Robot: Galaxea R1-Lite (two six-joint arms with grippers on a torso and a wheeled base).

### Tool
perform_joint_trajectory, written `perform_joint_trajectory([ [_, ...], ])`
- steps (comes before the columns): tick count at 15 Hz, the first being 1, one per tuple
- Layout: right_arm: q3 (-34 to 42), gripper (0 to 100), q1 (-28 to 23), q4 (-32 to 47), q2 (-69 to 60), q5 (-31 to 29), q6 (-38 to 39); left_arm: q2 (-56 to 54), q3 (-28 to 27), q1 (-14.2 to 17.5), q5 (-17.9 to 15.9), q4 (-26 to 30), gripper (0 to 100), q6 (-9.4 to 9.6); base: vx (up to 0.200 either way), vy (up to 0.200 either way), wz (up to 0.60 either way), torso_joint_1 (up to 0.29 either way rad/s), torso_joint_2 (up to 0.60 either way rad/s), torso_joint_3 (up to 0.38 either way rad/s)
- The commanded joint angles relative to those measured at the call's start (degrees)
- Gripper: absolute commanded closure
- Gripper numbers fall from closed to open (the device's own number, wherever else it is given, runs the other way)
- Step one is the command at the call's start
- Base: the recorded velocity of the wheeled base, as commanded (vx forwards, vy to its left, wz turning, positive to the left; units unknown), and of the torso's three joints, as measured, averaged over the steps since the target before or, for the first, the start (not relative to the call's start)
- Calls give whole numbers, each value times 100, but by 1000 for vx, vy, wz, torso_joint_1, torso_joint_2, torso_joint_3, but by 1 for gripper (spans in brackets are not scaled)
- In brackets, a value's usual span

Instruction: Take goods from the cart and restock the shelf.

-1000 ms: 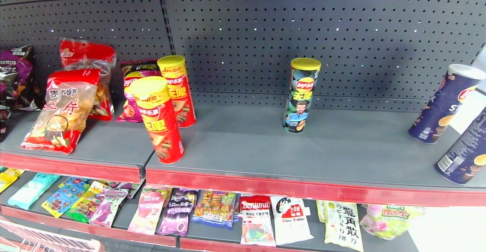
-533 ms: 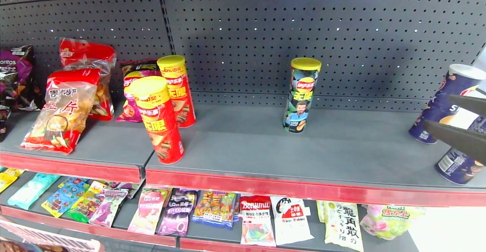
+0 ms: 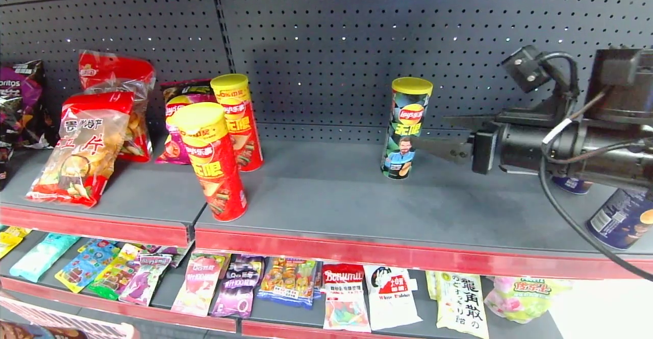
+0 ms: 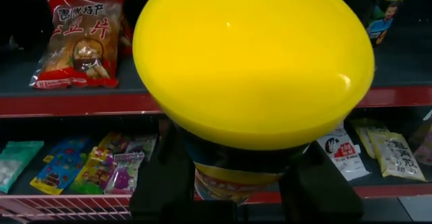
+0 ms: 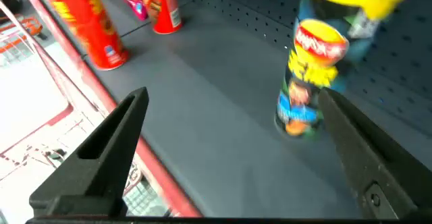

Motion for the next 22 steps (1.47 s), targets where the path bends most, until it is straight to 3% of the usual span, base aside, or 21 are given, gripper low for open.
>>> perform_joint_trajectory([
  [1, -284, 0, -211, -196, 805, 47, -61, 23, -4, 7, -1, -1, 100, 2, 0, 0, 0, 0, 0, 0],
  [5, -372, 0, -615, -521, 1210, 662, -325, 41, 5, 7, -10, -1, 100, 2, 0, 0, 0, 0, 0, 0],
  [7, -539, 0, -756, -530, 1359, 671, -378, 58, 5, -2, -19, -1, 100, 2, 0, 0, 0, 0, 0, 0],
  [15, -1312, 0, -984, -530, 2062, 1356, -677, 94, 5, -2, -45, -9, 100, 2, 0, 0, 0, 0, 0, 0],
  [22, -1901, 0, -1019, -521, 2528, 1558, -685, 155, 31, -11, -54, -9, 100, 2, 0, 0, 0, 0, 0, 0],
])
